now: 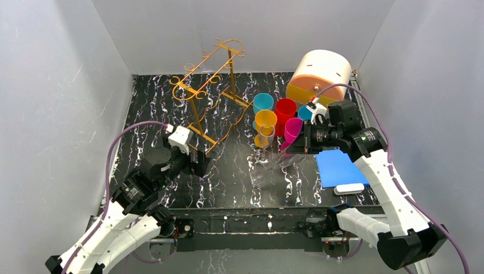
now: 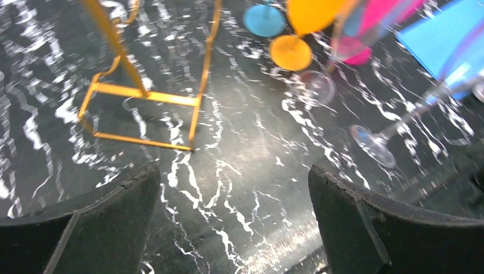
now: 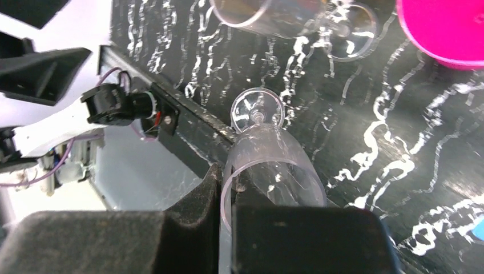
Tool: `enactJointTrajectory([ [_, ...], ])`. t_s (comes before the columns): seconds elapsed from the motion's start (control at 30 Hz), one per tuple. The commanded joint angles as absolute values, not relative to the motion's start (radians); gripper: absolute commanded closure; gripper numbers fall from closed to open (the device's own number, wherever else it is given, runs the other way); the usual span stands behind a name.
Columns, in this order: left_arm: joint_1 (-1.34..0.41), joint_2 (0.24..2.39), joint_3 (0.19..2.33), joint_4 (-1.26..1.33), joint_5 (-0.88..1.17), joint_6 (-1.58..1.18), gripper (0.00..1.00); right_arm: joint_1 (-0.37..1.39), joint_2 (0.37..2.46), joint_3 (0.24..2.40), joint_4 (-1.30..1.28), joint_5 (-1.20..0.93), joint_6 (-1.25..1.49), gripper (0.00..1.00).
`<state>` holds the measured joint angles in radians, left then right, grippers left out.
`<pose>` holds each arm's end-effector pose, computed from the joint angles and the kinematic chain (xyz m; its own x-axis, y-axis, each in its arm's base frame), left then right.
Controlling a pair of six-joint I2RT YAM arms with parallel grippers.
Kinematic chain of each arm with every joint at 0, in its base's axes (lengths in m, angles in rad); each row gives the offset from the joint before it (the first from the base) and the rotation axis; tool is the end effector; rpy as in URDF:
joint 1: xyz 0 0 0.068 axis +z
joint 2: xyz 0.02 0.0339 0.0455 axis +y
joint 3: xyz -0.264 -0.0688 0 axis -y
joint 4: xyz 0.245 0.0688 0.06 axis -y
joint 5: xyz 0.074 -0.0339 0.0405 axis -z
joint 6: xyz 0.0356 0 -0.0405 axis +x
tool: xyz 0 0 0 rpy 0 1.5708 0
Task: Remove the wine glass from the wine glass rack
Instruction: Place the wine glass at the center of the board.
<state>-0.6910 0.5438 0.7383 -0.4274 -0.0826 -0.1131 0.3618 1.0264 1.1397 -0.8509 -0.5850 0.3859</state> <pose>0.1016 -0.0802 0.3310 -0.2414 0.0537 -0.9689 0.5495 0.8305 -0.0909 0.1770 0.0880 0.3569 -0.8377 0.0185 -0.5459 -0.3908 0.6780 0.6226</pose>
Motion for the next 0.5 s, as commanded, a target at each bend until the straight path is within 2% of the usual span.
enactJointTrajectory([
  [0.0, -0.686, 0.545, 0.737, -0.472, -0.383, -0.259, 0.02, 0.364, 0.961, 1.15, -0.868, -0.436, 0.396, 0.99],
  [0.17, -0.687, 0.604, 0.771, -0.535, -0.385, -0.342, 0.02, 0.365, 0.96, 1.172, -0.856, -0.408, 0.404, 0.99],
  [0.47, -0.687, 0.647, 0.801, -0.558, -0.25, -0.38, 0.02, 0.382, 0.999, 1.238, -0.942, -0.141, 0.369, 0.99],
])
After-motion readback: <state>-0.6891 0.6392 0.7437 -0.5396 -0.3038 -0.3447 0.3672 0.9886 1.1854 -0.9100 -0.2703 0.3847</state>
